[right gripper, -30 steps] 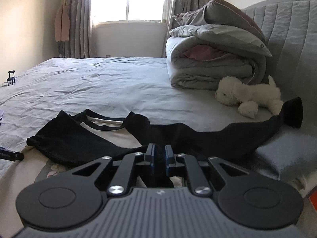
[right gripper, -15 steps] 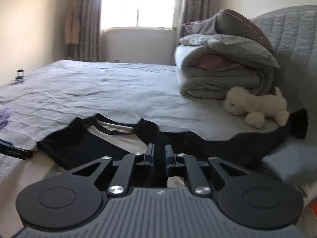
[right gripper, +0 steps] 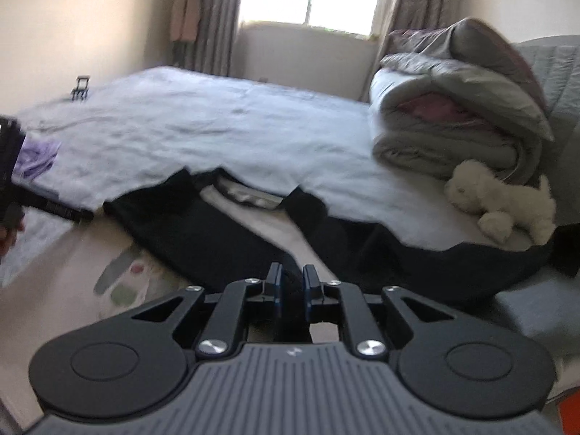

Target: Fold clothes

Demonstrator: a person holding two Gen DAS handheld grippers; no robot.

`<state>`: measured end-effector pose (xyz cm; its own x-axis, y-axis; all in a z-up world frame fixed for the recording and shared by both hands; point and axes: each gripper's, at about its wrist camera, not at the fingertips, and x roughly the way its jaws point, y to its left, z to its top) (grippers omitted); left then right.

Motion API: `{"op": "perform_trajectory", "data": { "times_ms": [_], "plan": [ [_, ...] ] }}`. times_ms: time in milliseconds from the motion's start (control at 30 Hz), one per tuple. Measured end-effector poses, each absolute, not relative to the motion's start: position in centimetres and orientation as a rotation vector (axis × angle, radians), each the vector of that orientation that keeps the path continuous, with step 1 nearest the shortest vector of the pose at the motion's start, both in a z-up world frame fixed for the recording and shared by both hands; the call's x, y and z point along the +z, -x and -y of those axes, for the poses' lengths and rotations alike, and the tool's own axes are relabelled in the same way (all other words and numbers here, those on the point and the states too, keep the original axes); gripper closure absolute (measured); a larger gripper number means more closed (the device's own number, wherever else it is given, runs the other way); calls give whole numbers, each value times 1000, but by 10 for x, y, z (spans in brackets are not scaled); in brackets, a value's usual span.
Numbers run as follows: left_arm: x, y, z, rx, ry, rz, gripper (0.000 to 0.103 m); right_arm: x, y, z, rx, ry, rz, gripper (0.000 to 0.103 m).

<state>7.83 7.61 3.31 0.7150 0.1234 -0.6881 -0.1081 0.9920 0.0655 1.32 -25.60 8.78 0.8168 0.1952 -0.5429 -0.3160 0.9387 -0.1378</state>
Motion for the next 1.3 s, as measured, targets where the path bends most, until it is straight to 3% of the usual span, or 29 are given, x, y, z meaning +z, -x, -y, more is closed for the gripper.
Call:
{"op": "perform_trajectory", "data": {
  "times_ms": [233, 300, 733, 800, 1100, 1300],
  "plan": [
    [34, -78, -77, 132, -22, -764, 15, 77, -12, 248, 385, 276, -644, 83],
    [35, -78, -79, 135, -13, -768, 15, 72, -9, 244, 403, 320, -668, 71],
    [43, -77, -86, 142, 27, -754, 15, 65, 21, 223, 714, 431, -703, 60],
    [44, -77, -86, 138, 31, -757, 15, 72, 20, 224, 716, 401, -682, 51],
    [44, -75, -86, 142, 48, -759, 15, 84, 13, 251, 690, 259, -647, 51],
    [45, -75, -87, 137, 63, -764, 15, 91, -21, 296, 458, -40, -649, 51]
  ]
}}
